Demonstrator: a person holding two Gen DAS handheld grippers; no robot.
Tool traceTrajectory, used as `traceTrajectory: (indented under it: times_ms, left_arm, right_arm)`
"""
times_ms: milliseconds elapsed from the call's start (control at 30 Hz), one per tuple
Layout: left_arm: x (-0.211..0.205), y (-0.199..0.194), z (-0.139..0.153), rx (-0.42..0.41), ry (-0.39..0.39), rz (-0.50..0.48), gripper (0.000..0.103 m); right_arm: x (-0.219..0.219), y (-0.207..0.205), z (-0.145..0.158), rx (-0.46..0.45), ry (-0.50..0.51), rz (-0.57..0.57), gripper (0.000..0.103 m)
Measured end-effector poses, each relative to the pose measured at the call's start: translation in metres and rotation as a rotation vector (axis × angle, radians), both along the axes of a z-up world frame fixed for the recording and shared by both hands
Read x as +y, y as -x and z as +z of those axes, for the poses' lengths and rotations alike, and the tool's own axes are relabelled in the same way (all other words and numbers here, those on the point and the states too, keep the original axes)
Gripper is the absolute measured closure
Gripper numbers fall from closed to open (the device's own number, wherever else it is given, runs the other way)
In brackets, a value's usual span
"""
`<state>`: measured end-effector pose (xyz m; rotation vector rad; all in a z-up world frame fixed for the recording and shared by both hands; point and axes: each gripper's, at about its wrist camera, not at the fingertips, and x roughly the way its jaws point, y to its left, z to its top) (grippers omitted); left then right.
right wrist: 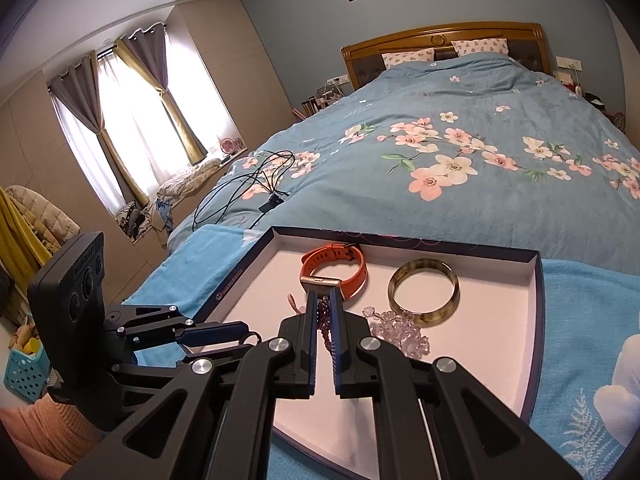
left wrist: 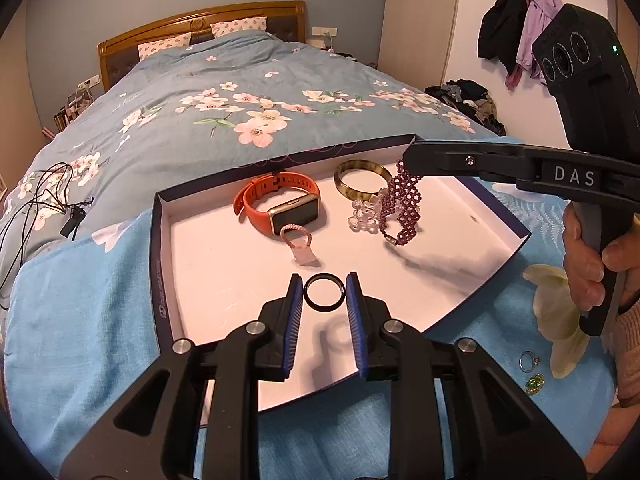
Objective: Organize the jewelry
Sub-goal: 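Carry the black ring and purple bracelet over the tray with both tools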
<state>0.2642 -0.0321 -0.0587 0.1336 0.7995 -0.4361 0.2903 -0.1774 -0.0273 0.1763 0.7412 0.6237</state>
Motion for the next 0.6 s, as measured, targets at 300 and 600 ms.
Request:
traceTrajectory:
  times_ms: [300,600]
  left_arm:
    - [-0.004,-0.013,-0.004,0.011,-0.017,0.007,0.081]
    - [-0.008,-0.028,-0.014,0.040,-0.028,0.020,0.081]
  right_arm:
    - [0.001,-0.008,-0.006,0.026,0.005,-0.007,0.098]
    - [-0.013,-0.013,-0.013,0.035,0.028,-0.051,0.098]
